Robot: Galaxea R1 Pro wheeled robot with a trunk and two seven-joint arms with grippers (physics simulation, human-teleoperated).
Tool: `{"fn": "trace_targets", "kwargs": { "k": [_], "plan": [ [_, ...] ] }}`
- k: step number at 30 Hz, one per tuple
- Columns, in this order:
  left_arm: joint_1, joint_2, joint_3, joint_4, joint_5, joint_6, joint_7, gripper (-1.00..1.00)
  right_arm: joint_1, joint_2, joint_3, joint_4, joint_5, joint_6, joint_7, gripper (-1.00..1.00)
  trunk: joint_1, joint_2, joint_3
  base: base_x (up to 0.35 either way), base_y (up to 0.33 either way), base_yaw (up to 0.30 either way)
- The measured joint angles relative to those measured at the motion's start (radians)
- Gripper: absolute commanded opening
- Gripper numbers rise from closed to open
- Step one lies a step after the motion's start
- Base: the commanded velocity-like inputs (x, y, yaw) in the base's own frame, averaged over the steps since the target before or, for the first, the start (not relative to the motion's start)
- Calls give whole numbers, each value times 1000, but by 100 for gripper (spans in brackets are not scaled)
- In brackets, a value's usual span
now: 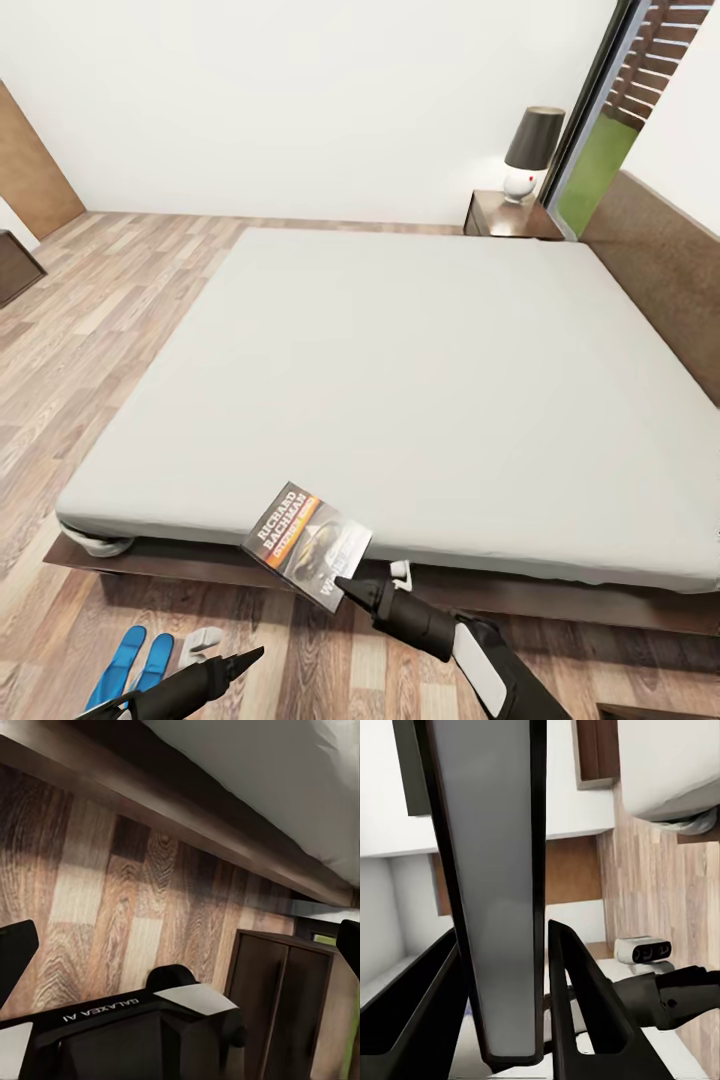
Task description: In the bedroom, move the book from the bed onto either nightstand, and place the two sandals side by side next to the bed.
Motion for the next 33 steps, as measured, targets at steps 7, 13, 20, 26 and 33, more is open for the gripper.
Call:
{"fn": "trace_targets", "kwargs": {
  "k": [7, 13, 20, 26, 33],
  "plan": [
    [0, -1, -1, 0, 0, 1, -1, 100, 0, -3, 16, -6, 69, 1, 5, -100, -27, 49, 22, 0, 0, 0],
    [0, -1, 0, 0, -1, 0, -2, 100, 0, -16, 15, -6, 82, 0, 8, -100, -50, 91, 41, 0, 0, 0],
    [0, -1, -1, 0, -1, -1, -2, 100, 3, -220, 11, -3, 85, -6, 12, -100, -77, 140, 63, 0, 0, 0],
    [0, -1, -1, 0, -2, 0, -2, 100, 5, -375, 10, 8, 82, -5, 213, -100, -100, 182, 82, 0, 0, 0],
    [0, -1, -2, 0, -2, 0, -2, 100, 7, -399, 13, 71, 136, -15, 249, -100, -127, 231, 103, 0, 0, 0]
  ]
}}
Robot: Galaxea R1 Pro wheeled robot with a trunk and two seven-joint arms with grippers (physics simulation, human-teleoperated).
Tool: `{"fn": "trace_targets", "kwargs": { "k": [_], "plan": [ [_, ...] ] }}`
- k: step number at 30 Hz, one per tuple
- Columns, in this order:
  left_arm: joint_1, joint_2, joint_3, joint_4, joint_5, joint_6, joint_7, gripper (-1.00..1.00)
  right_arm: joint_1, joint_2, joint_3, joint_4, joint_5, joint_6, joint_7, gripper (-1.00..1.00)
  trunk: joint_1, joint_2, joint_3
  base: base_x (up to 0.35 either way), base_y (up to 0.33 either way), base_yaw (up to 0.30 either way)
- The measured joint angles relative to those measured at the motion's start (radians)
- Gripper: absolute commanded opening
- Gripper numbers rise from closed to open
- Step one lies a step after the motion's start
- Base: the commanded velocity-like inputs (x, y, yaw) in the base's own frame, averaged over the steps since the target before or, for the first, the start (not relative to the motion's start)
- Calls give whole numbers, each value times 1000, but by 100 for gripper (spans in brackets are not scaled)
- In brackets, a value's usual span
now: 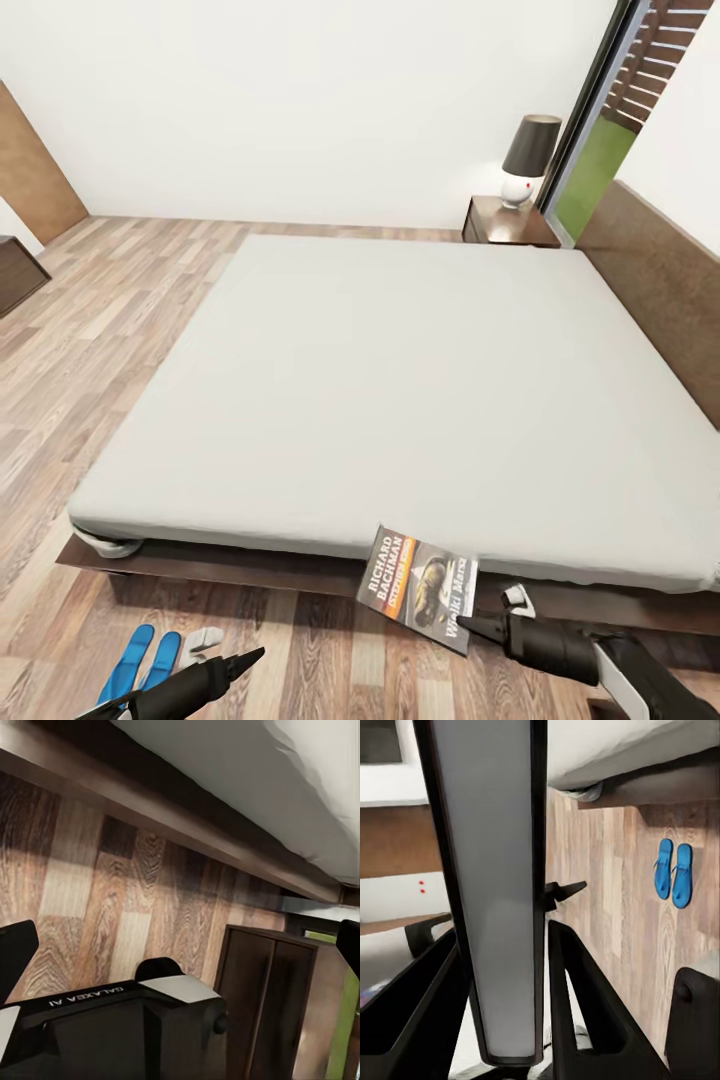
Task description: In the bedroom, move the book from the bed onto either nightstand, and place the two sandals side by side next to the bed.
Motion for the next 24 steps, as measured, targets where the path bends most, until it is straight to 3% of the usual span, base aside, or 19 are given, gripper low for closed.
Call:
{"fn": "trace_targets", "kwargs": {
  "k": [4, 8, 24],
  "plan": [
    [0, 0, -11, 0, 0, 0, 0, 100, 1, -1, 1, 66, 75, -3, 1, -100, -15, 28, 12, 0, 0, 0],
    [0, -1, -26, 0, 1, 0, 0, 100, 1, -1, 0, 144, 113, -4, 1, -100, -31, 56, 25, 0, 0, 0],
    [0, -1, -30, 0, 2, 1, -1, 100, 1, -1, -3, 177, 120, -3, 2, -100, -38, 70, 32, 0, 0, 0]
  ]
}}
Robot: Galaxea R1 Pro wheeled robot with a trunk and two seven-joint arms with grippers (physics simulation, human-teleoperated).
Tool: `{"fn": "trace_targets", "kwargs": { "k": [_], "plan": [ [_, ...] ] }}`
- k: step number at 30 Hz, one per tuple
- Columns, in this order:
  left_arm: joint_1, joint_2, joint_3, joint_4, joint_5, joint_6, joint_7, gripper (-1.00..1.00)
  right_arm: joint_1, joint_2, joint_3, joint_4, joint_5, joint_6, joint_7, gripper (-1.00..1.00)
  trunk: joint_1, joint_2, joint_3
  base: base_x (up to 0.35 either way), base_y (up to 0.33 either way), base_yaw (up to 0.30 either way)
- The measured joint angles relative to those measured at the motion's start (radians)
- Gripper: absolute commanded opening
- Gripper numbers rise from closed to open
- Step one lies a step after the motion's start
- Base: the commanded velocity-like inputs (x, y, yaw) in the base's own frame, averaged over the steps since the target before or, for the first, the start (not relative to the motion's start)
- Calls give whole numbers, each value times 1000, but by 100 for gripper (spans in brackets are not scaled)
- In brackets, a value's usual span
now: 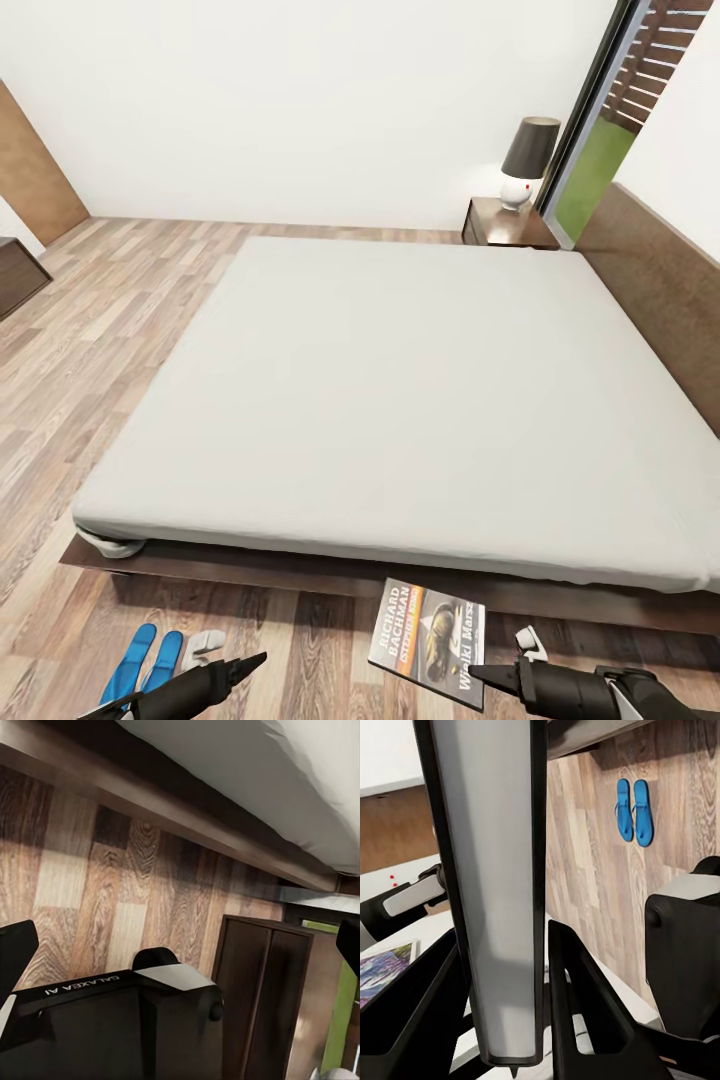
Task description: In the bedroom, move the book from the bed onto either nightstand, and place the two sandals side by side next to the bed.
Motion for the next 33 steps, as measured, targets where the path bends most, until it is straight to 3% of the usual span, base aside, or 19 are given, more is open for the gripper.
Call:
{"fn": "trace_targets", "kwargs": {
  "k": [4, 8, 12, 33],
  "plan": [
    [0, 0, 0, 1, 0, 0, 0, 100, 0, 0, 0, 1, -1, -1, -2, -100, 0, 0, 0, 0, 0, 0],
    [0, -1, 0, 2, 1, 0, 0, 100, 0, 0, -1, 2, 0, -81, -1, -100, 0, 0, 0, 0, 0, 0],
    [0, -7, 1, 3, 1, 0, 1, 100, 0, 0, -1, 2, 0, -111, 0, -100, 0, 0, 4, 0, 0, 0],
    [0, -14, -4, 4, 2, 0, 2, 100, 2, 3, 0, 10, 0, -134, -7, -100, 0, 0, 37, 0, 0, 0]
  ]
}}
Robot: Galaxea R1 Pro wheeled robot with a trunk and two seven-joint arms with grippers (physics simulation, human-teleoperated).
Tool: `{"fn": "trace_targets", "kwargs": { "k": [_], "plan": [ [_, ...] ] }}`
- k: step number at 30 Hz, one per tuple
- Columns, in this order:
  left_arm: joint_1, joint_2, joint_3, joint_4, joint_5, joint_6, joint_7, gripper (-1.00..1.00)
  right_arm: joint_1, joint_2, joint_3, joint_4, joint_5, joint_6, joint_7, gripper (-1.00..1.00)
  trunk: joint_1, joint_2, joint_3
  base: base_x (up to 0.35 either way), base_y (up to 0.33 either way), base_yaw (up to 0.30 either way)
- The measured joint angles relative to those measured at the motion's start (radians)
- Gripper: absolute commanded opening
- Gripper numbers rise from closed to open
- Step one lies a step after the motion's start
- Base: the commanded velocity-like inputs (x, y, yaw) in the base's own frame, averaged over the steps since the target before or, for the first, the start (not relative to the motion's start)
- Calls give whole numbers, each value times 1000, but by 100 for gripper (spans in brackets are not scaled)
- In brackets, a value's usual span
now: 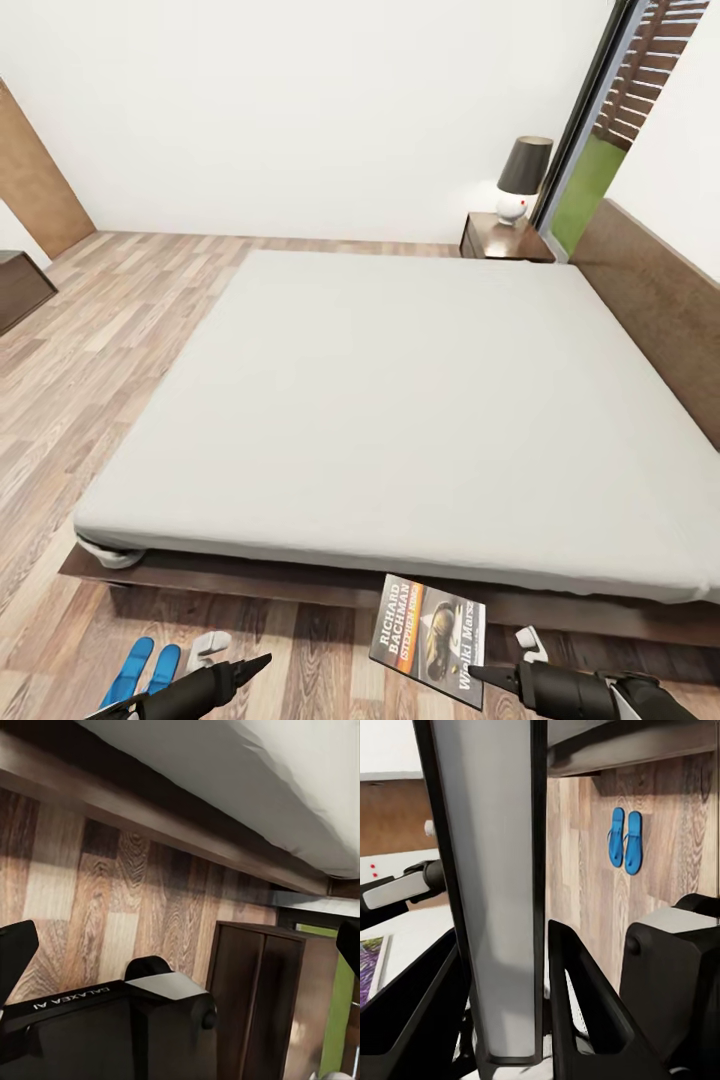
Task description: In the bedroom, move the book from the bed onto either nightstand, and place the two sandals side by side next to the bed.
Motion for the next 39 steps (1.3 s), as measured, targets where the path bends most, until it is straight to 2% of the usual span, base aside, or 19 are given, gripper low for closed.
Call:
{"fn": "trace_targets", "kwargs": {
  "k": [4, 6, 10, 17, 23, 39],
  "plan": [
    [0, 0, 0, 0, 0, 0, 0, 100, 0, 2, 1, 60, 1, -56, 1, -100, 0, 0, 6, 0, 0, 0],
    [0, 0, 0, 0, 0, 0, -1, 100, 0, 5, 2, 106, 1, -107, 1, -100, 0, 0, 10, 0, 0, 0],
    [0, -1, -1, 0, 1, 0, -1, 100, 0, 5, 0, 125, 1, -133, 3, -100, 0, 0, 16, 0, 0, 0],
    [0, -3, -1, 1, 1, 0, -1, 100, 0, 4, -1, 132, 1, -140, 5, -100, 0, 0, 28, 0, 0, 0],
    [0, -14, 0, 1, 1, 0, -2, 100, 0, -1, -1, 136, 1, -141, 6, -100, 0, 0, 37, 0, 0, 0],
    [0, -15, 1, 40, -2, 0, -1, 100, 0, -3, -1, 136, -2, -139, 8, -100, 0, 0, 63, 0, 0, 0]
  ]
}}
